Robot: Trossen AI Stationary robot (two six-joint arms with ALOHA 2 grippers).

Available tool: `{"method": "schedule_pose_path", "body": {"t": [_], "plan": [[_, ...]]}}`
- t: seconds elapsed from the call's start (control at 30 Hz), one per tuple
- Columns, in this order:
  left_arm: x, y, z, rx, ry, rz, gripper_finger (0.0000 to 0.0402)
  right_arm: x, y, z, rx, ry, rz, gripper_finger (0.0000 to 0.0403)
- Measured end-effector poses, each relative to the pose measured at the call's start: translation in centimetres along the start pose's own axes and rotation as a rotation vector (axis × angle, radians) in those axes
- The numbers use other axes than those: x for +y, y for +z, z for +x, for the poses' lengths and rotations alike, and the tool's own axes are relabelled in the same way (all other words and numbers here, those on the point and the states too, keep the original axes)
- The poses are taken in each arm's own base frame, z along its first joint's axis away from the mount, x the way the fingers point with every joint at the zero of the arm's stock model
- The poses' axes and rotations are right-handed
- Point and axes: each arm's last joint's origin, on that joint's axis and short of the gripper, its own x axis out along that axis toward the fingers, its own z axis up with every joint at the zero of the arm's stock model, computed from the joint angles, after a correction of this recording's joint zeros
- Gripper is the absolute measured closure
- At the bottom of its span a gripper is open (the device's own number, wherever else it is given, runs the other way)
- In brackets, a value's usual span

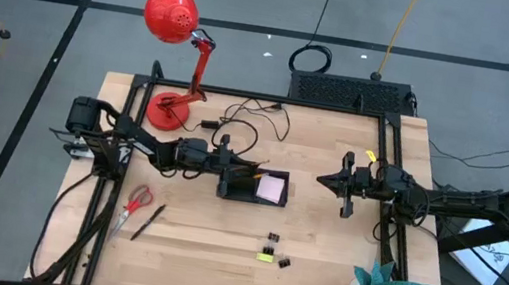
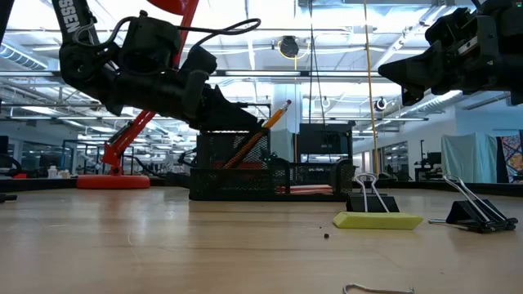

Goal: Pick and place office supplies into organizer
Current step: Put the pen into the desk organizer

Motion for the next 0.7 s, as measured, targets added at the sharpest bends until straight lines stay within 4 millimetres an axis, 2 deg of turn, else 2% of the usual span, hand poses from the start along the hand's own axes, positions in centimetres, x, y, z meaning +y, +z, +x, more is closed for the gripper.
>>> {"method": "schedule_pose_path", "body": {"t": [0.17, 0.27, 0.37, 0.43, 0.53, 0.6, 0.7], "plan": [[-0.1, 0.8, -0.3, -0.026, -0.009, 0.046, 0.0237, 0.0, 0.0, 0.0, 0.0, 0.001, 0.0, 0.0399], [-0.6, 3.1, -1.3, -0.112, -0.025, 0.086, 0.0236, 0.0, 0.0, 0.0, 0.0, 0.002, 0.0, 0.0399], [-1.2, 6.3, -3.5, -0.181, -0.028, 0.084, 0.0244, 0.0, 0.0, 0.0, 0.0, 0.002, 0.0, 0.0399], [-2.0, 7.9, -5.2, -0.098, 0.003, 0.106, 0.0252, 0.0, 0.0, 0.0, 0.0, 0.002, 0.0, 0.0399], [-3.9, 9.7, -7.9, 0.17, 0.059, 0.216, 0.0266, 0.0, 0.0, 0.0, 0.0, 0.002, 0.003, 0.0399], [-5.2, 10.7, -9.7, 0.309, 0.125, 0.205, 0.0279, 0.0, 0.0, 0.0, 0.001, 0.002, 0.007, 0.0399], [-6.7, 11.8, -11.6, 0.399, 0.185, 0.089, 0.0308, 0.0, -0.1, 0.0, 0.009, 0.002, 0.009, 0.0399]]}}
